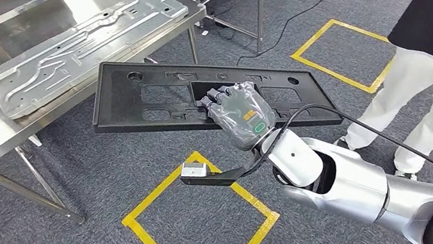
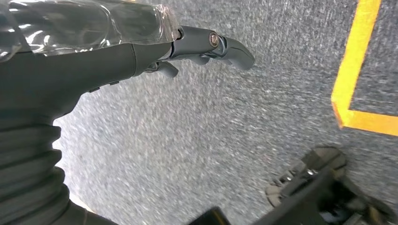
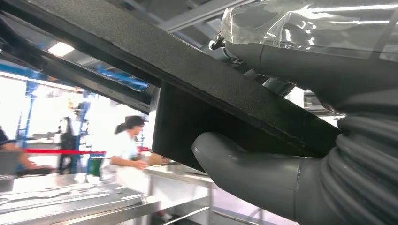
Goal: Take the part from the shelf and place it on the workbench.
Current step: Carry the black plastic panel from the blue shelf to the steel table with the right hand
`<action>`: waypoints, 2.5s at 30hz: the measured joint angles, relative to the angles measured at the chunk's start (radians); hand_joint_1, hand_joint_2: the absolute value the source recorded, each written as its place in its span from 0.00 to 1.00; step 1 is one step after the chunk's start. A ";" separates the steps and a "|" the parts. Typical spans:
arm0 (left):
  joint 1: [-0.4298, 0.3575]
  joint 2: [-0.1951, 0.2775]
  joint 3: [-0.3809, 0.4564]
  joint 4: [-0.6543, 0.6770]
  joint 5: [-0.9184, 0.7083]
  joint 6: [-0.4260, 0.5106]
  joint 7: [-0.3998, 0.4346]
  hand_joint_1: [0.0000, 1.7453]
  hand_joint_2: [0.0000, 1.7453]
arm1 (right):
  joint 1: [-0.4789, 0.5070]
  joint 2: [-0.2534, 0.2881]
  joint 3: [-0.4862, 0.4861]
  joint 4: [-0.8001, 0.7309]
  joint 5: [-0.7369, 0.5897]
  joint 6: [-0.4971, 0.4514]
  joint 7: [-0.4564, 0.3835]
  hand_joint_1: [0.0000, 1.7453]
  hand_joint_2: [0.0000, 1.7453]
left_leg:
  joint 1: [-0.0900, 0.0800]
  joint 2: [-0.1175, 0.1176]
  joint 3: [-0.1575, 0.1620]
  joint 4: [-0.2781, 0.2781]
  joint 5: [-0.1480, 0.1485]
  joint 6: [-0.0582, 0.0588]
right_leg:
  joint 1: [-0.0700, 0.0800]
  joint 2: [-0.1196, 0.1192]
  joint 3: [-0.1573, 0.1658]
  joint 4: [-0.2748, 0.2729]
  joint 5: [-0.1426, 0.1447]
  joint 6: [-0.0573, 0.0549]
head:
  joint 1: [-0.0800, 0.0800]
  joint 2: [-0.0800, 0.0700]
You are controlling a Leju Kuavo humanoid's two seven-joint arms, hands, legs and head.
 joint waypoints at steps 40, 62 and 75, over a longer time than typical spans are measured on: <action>0.011 0.004 0.022 -0.001 0.009 -0.012 0.019 0.00 1.00 | 0.008 0.000 0.011 -0.009 -0.030 0.033 -0.009 1.00 1.00 | 0.003 0.007 -0.011 0.007 -0.008 -0.023 | -0.008 -0.026 0.103 -0.234 0.119 0.004 | -0.009 0.000; 0.006 0.011 0.024 0.000 0.002 -0.009 0.018 0.00 1.00 | 0.036 -0.004 0.013 -0.026 -0.034 0.041 -0.024 1.00 1.00 | 0.046 0.006 -0.117 0.293 -0.146 -0.073 | -0.016 0.016 0.089 -0.190 0.096 -0.026 | -0.008 0.000; 0.014 0.016 0.026 0.000 -0.006 -0.010 0.031 0.00 1.00 | 0.026 -0.010 0.010 -0.032 -0.049 0.045 -0.029 1.00 1.00 | -0.005 0.009 0.047 -0.046 0.002 0.035 | 0.012 0.011 0.108 -0.110 0.027 -0.014 | 0.000 0.000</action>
